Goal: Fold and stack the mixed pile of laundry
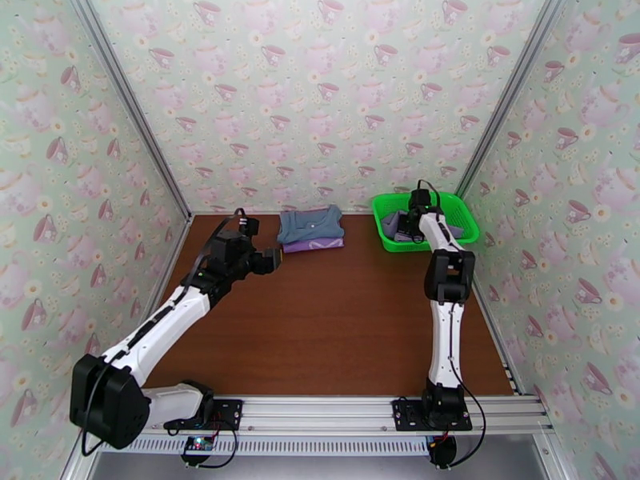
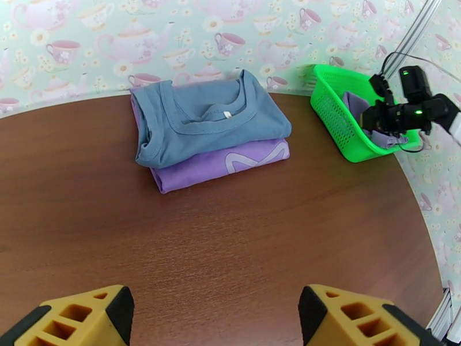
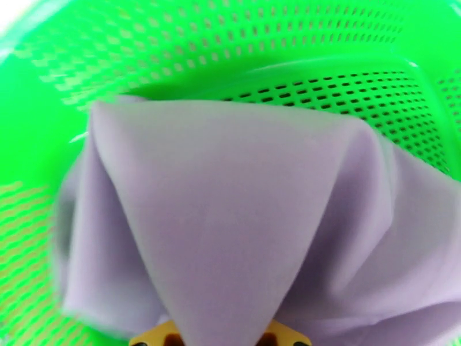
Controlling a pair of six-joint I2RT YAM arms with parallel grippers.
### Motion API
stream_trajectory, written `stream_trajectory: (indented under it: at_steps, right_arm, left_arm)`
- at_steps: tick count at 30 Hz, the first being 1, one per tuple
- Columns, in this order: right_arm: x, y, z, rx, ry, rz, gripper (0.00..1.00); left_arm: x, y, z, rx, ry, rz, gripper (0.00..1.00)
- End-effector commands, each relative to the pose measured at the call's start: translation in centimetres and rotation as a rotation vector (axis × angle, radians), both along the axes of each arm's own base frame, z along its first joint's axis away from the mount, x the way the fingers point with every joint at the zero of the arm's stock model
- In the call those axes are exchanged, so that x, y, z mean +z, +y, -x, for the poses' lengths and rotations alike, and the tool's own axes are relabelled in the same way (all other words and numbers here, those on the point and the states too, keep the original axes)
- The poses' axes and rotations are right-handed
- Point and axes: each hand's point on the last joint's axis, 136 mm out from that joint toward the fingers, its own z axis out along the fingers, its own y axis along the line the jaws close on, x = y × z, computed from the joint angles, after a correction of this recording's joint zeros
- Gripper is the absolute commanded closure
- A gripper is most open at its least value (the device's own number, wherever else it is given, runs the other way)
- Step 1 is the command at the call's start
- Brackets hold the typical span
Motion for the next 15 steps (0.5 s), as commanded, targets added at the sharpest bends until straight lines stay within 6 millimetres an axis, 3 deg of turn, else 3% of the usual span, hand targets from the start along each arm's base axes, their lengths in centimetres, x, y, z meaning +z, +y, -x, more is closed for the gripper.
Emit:
stream_trajectory:
  at_steps: [1,2,3,5,8,12,15]
  right_arm:
    - [18.2,2.7,0.5,0.065,-0.423,-0.043,1.0]
    - [21.2,3.2,1.6,0.083,-0.491,-0.03,1.0]
    - [24.1,3.8,2.8,0.101,-0.554,-0.018,1.0]
    - [28.5,5.0,5.1,0.134,-0.649,-0.009,1.0]
    - [33.6,6.8,8.5,0.189,-0.745,-0.02,1.0]
    - [38.0,9.8,13.0,0.286,-0.82,-0.093,1.0]
    - [38.9,13.0,16.2,0.399,-0.815,-0.146,1.0]
  left_arm:
    - [2.6,-0.5,0.8,-0.022,-0.058,0.05,0.2]
    - [3.4,-0.6,0.9,-0.02,-0.081,0.066,0.19]
    - [2.4,-0.5,1.3,-0.018,-0.067,0.07,0.19]
    - [2.6,-0.6,1.6,-0.027,-0.076,0.086,0.19]
    - [2.7,-0.8,2.1,-0.043,-0.066,0.088,0.19]
    - [2.4,-0.8,2.8,-0.06,-0.056,0.083,0.19]
    - [2.6,-0.8,3.4,-0.075,-0.06,0.088,0.19]
